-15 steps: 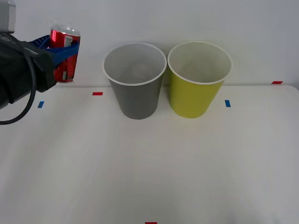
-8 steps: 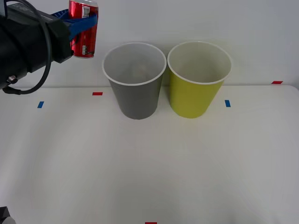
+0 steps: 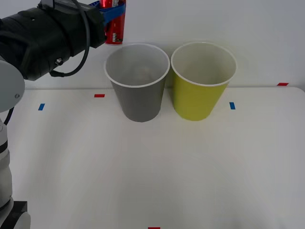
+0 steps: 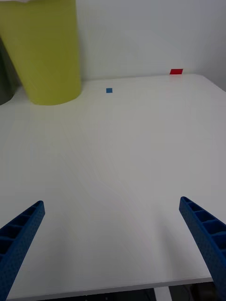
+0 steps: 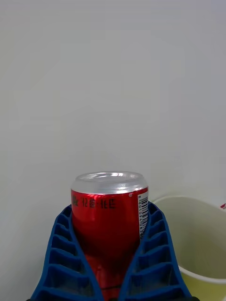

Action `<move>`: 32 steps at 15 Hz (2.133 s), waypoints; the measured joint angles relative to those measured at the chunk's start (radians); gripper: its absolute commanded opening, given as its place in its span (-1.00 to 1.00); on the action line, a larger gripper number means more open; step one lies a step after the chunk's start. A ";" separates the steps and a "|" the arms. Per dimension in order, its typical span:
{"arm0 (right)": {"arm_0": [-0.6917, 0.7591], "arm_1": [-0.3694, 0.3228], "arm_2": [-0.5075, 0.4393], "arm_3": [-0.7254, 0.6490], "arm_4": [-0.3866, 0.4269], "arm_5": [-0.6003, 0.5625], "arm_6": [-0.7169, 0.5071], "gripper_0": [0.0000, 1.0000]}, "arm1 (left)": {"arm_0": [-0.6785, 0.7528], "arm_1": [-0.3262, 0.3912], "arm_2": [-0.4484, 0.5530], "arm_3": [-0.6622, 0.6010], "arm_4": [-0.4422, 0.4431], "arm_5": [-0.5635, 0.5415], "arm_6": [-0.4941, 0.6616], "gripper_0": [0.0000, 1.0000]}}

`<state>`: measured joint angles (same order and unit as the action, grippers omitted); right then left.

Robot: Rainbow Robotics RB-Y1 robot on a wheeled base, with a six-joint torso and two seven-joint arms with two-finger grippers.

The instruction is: Put cans in the gray bin and PET bottles in the light green bin.

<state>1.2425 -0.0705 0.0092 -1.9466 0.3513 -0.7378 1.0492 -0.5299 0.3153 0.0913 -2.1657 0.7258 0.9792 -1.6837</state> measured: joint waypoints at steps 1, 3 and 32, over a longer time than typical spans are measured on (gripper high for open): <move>0.000 0.000 0.000 0.000 0.000 0.000 0.000 1.00 | -0.016 0.000 -0.011 0.026 -0.007 -0.022 -0.003 -1.00; 0.000 0.000 0.000 0.000 0.000 0.000 0.000 1.00 | -0.032 0.000 -0.045 0.087 -0.017 -0.101 -0.007 -1.00; 0.000 0.000 0.000 0.000 0.000 0.000 0.000 1.00 | -0.084 0.008 -0.185 0.352 -0.041 -0.365 -0.010 1.00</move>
<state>1.2425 -0.0705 0.0092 -1.9466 0.3513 -0.7378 1.0492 -0.6137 0.3229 -0.0936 -1.8137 0.6849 0.6147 -1.6934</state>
